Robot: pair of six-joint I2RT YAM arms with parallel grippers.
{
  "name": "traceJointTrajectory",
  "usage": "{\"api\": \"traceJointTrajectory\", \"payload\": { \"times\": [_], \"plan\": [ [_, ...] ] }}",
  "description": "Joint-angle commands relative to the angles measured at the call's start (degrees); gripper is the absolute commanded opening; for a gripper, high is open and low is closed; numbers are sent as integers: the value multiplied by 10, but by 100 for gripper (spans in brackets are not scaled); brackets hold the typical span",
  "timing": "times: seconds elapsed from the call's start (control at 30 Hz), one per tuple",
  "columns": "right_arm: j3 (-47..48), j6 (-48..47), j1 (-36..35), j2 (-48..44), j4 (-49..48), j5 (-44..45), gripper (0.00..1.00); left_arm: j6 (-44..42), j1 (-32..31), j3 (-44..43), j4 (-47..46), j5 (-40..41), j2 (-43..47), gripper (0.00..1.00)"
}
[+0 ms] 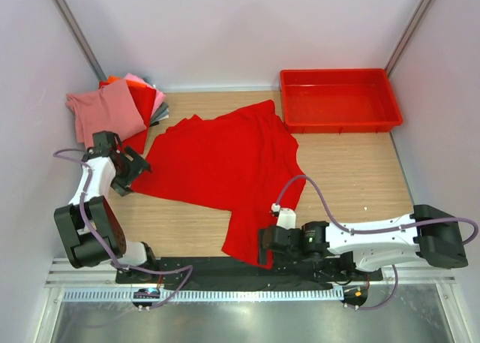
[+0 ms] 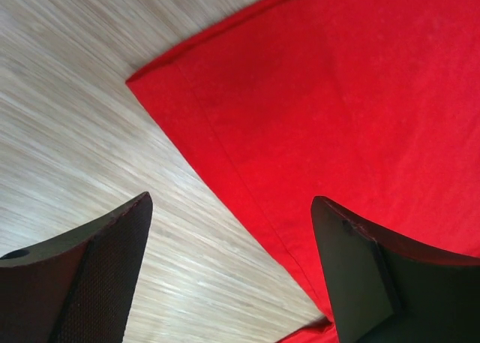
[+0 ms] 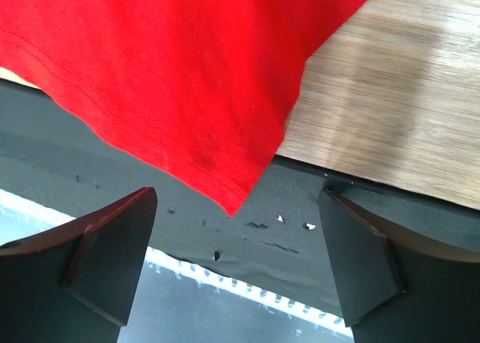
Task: Fold and stack the t-shirts
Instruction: Flatten the tshirt out
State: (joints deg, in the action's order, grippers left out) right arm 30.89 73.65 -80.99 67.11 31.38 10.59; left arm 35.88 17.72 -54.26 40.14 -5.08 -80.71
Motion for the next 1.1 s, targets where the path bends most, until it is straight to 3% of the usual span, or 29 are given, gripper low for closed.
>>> {"api": "traceJointTrajectory", "payload": {
  "times": [0.0,0.2,0.37,0.53,0.87,1.07],
  "plan": [
    [-21,26,-7,55,-170,0,90,16,4,-26,-21,41,-11,86],
    [-29,13,-8,82,-204,-1,74,46,-2,-25,-42,91,-36,75],
    [-48,10,-8,88,-232,-11,59,68,-43,-15,-67,141,-63,72],
    [-57,13,-8,73,-229,-7,45,83,-51,4,-102,144,-94,63],
    [-67,26,-7,32,-199,13,31,94,-61,9,-138,135,-141,32],
    [-76,28,-7,6,-188,23,19,91,-73,10,-151,129,-161,0]
  ]
}}
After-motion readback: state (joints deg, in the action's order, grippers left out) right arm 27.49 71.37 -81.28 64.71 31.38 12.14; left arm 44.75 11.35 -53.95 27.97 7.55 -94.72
